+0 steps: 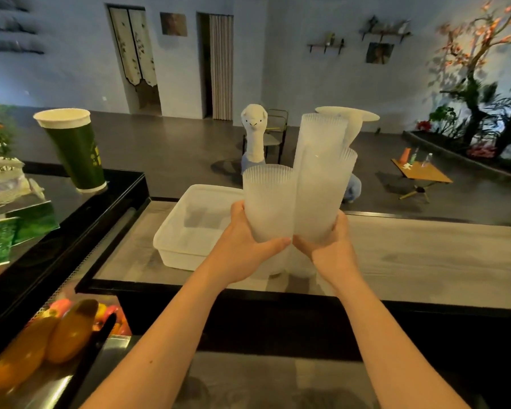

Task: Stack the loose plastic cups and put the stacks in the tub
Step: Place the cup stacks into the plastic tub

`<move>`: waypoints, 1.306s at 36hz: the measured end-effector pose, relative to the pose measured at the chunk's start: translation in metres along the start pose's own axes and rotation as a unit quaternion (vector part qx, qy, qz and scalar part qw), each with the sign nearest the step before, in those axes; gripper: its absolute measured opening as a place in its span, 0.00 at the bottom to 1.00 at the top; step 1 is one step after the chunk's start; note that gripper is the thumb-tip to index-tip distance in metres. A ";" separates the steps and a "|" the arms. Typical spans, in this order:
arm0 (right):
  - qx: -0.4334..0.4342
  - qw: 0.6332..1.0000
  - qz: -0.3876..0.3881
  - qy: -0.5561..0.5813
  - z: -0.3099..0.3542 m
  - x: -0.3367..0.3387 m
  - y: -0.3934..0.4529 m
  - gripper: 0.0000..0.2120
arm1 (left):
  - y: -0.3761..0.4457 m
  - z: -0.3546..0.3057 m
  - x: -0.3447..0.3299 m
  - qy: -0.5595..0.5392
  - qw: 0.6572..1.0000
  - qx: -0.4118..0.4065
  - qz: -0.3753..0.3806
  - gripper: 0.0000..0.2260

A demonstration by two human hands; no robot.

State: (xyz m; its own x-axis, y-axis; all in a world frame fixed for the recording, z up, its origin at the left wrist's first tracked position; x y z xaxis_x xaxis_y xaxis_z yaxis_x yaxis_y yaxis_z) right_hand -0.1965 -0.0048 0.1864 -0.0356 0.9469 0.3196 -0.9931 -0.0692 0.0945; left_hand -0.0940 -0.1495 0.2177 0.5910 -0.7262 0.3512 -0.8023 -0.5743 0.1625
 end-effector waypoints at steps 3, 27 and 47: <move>0.020 1.000 -0.008 -0.008 -0.002 0.003 -0.002 0.44 | 0.005 0.002 0.005 0.005 1.000 -0.003 -0.016 0.35; 0.100 0.994 0.018 0.033 0.069 -0.037 -0.013 0.37 | 0.021 0.011 0.088 -0.072 0.987 -0.013 -0.144 0.33; 0.132 0.986 0.070 0.079 0.088 -0.119 -0.001 0.42 | 0.046 0.081 0.113 0.036 0.983 0.011 -0.182 0.39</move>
State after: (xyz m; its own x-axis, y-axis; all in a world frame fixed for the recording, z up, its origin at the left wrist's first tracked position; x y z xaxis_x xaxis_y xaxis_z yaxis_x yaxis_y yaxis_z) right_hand -0.1816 -0.1447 0.2316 -0.2077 0.9579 0.1981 -0.9143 -0.2621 0.3088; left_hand -0.0572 -0.2887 0.1900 0.8308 -0.4429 0.3370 -0.5360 -0.7999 0.2701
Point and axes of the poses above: each hand's wrist, its own y-axis towards the middle knuckle, its own x-axis out of the back of the hand, z = x × y, the point moved 2 cm from there along y, towards the middle knuckle, and after that the axes turned 12 degrees about -z, right-handed, at the moved point
